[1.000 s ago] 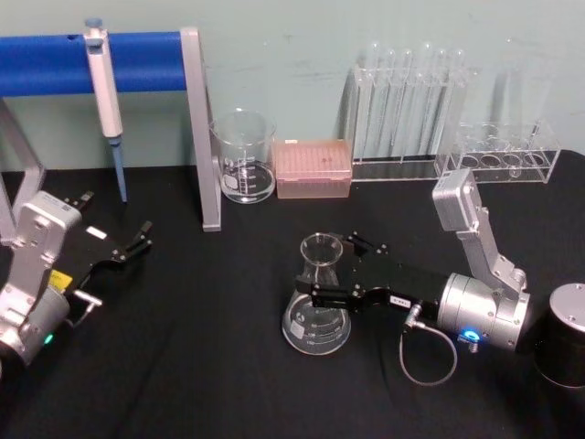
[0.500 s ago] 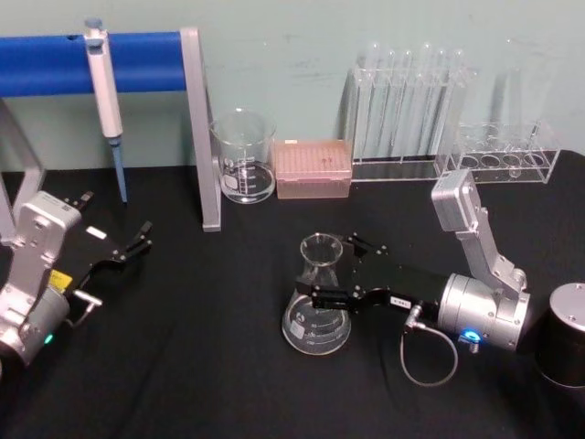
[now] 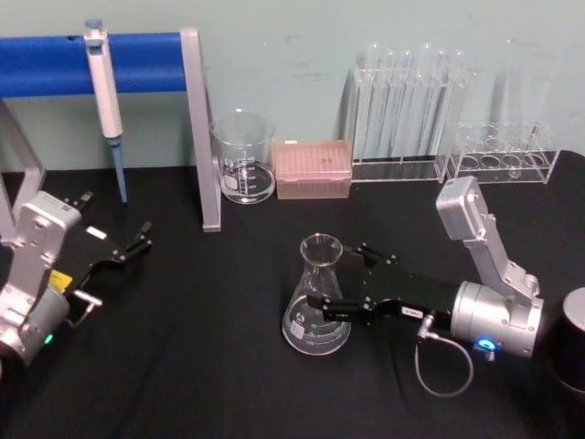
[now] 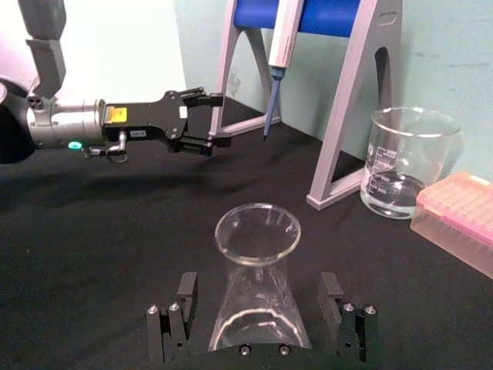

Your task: Grasp the erlenmeyer flask with one hand, shake it three times, then place it back.

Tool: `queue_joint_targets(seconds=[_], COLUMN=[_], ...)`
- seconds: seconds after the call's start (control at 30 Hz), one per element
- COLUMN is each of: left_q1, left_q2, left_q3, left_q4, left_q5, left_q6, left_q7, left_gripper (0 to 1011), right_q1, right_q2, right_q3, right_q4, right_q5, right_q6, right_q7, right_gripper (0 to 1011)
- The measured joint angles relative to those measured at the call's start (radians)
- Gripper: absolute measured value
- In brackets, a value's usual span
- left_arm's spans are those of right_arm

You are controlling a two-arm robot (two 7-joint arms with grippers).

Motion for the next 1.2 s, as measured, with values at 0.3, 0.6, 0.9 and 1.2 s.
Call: queue_joint_targets(seconds=[0.3,0.6,0.9,1.2], left_q1=[0.0,0.0,0.0,0.0], left_q2=[0.0,0.0,0.0,0.0], left_q3=[0.0,0.0,0.0,0.0], left_q4=[0.0,0.0,0.0,0.0], left_q5=[0.0,0.0,0.0,0.0], left_q6=[0.0,0.0,0.0,0.0], left_q7=[0.0,0.0,0.0,0.0], left_gripper=[1001,1001,1001,1001], right_q1=[-0.047,-0.102,-0.131,-0.135], right_q2=[0.072,0.143,0.097,-0.004], right_q3=[0.022,0.081,0.179,0.245], right_q4=[-0.072,-0.124,-0.13,-0.119], right_q5=[0.01,0.03,0.015,-0.051], right_q6=[0.034,0.069,0.046,-0.013], right_q7=[-0.004,-0.058,-0.234,-0.423], right_gripper=[1000,1000,1000,1000])
